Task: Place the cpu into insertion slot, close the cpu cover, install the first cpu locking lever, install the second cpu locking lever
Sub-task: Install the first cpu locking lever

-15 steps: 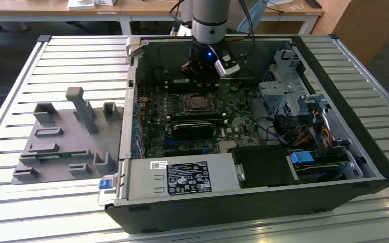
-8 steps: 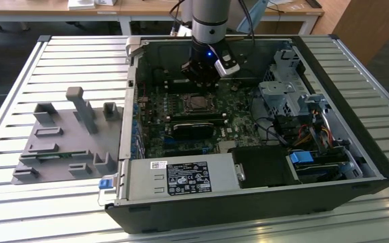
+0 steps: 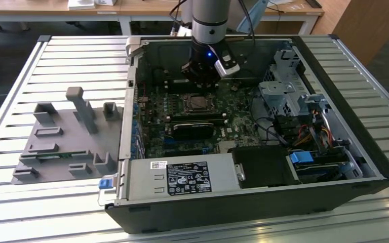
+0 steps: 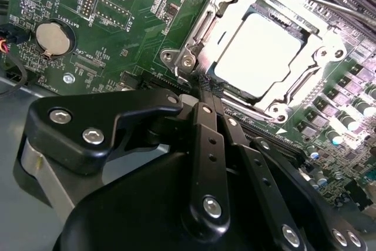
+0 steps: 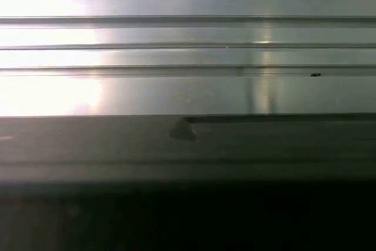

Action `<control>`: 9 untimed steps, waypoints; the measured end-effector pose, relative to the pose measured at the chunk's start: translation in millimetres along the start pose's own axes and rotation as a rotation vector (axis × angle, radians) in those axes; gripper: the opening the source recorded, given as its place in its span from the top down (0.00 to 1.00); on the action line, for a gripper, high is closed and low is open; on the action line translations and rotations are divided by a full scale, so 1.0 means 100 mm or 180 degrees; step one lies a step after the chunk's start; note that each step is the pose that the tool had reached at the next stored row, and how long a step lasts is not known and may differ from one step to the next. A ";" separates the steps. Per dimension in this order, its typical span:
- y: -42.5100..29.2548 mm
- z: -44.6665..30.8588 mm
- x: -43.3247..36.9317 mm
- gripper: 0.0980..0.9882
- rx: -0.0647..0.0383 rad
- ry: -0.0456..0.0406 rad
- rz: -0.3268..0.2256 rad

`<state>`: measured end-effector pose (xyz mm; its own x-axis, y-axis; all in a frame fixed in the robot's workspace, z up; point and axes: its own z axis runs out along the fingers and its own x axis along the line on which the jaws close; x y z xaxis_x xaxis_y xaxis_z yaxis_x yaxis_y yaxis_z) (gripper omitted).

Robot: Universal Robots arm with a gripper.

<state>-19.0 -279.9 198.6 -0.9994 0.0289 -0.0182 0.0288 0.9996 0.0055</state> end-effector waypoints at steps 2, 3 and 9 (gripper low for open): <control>0.001 0.007 0.000 0.99 0.0003 0.0000 0.0000; 0.002 0.012 0.000 0.99 0.0004 0.0000 0.0000; 0.005 0.033 -0.001 0.99 0.0000 0.0001 0.0000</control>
<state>-18.8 -279.4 195.3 -0.9994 0.0289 -0.0179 0.0288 0.9996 0.0055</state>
